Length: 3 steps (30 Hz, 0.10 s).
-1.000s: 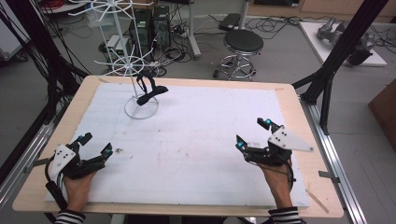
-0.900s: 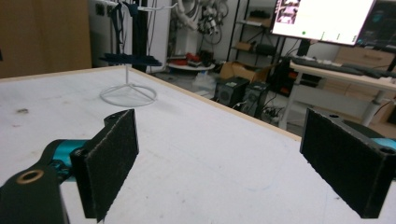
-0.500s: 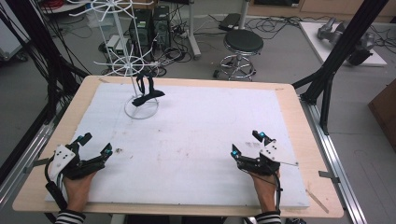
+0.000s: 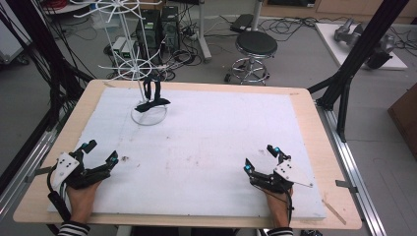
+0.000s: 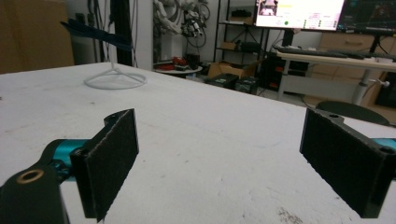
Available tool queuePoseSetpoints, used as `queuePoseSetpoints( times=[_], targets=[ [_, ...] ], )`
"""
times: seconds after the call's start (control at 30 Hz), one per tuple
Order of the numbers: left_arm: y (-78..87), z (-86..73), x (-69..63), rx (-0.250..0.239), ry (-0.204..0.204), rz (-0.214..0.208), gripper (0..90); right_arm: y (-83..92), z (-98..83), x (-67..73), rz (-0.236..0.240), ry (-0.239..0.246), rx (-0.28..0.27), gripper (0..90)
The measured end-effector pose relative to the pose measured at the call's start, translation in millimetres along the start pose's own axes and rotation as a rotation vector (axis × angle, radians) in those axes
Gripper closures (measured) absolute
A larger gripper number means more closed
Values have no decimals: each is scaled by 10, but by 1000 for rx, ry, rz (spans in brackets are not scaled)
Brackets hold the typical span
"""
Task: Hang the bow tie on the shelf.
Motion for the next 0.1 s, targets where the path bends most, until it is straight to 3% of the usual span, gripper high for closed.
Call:
queuePoseSetpoints(
  times=[0.1],
  targets=[
    [1, 0, 0, -1, 0, 1, 137, 2, -10, 7, -1, 3, 3, 107]
  ],
)
Point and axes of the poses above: each handheld gripper's, and its own axes: y roughly backward along the jaws, z roughly out of its top, x roughly to its left, the point moved 3 cm from there along -y, roughly forward along the jaws, and after that the axes turned 13 degrees about -x, right-handed, at the moved point
